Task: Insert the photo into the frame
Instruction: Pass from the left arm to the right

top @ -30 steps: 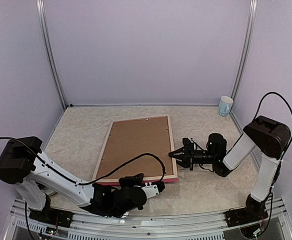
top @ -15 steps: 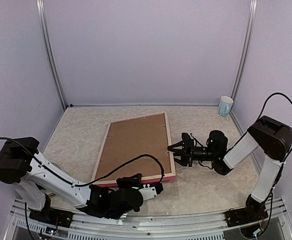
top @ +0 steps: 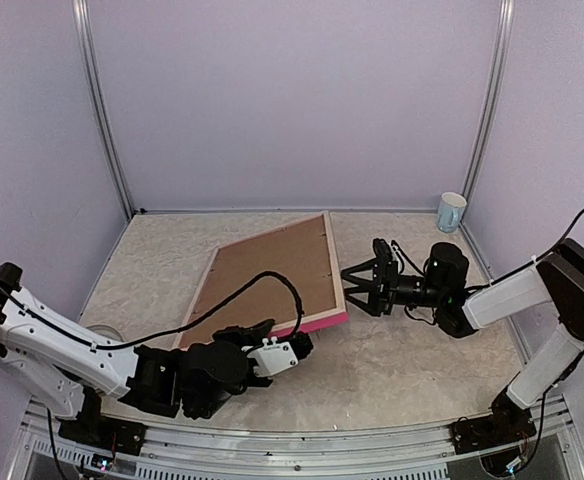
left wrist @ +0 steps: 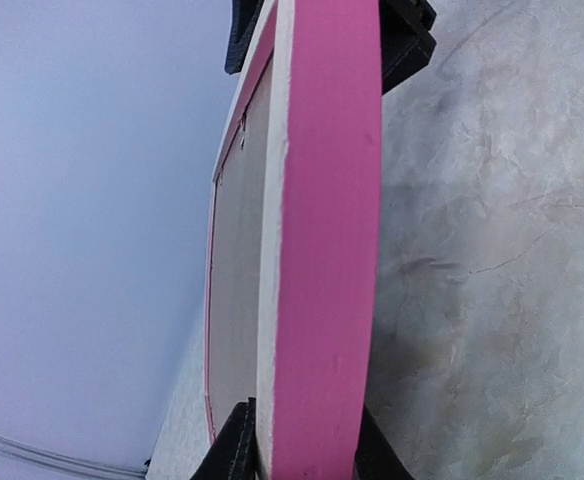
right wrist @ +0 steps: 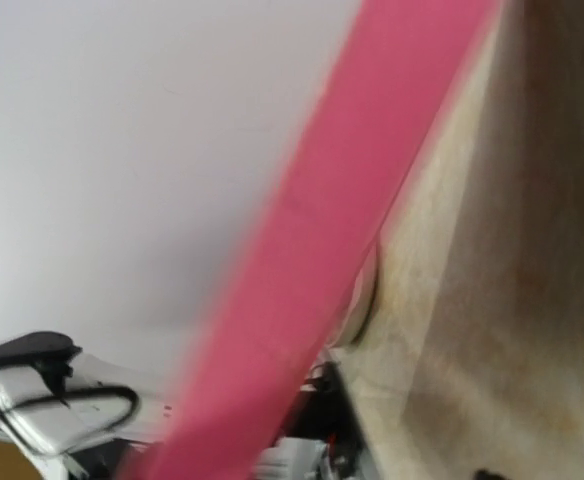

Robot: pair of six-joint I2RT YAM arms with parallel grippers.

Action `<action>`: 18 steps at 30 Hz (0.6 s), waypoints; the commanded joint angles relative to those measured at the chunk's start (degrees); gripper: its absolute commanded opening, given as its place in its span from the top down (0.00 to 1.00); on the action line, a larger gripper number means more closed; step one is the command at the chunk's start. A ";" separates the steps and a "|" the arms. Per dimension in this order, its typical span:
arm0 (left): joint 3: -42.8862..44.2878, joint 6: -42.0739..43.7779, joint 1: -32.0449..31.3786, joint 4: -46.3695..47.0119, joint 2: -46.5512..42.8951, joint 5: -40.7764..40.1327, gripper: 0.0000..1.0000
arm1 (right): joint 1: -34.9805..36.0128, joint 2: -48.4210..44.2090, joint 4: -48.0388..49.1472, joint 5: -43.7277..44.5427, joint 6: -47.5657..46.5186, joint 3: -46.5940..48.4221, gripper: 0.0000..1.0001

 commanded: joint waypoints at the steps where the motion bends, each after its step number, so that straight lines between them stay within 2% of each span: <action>1: 0.75 -5.57 1.85 10.49 -7.55 -0.69 1.00 | -2.82 -4.85 -6.60 -0.09 -6.34 0.01 0.14; 4: 0.64 -5.35 2.55 10.12 -10.75 1.06 1.00 | -5.10 -9.26 -11.61 -1.13 -10.10 2.05 0.01; 11: 0.55 -8.92 5.33 6.95 -19.74 9.47 1.00 | -6.57 -17.23 -32.71 3.75 -26.00 8.43 0.01; 18: 0.62 -15.24 9.19 4.12 -26.64 17.61 1.00 | -6.57 -17.39 -34.07 4.53 -27.83 6.94 0.01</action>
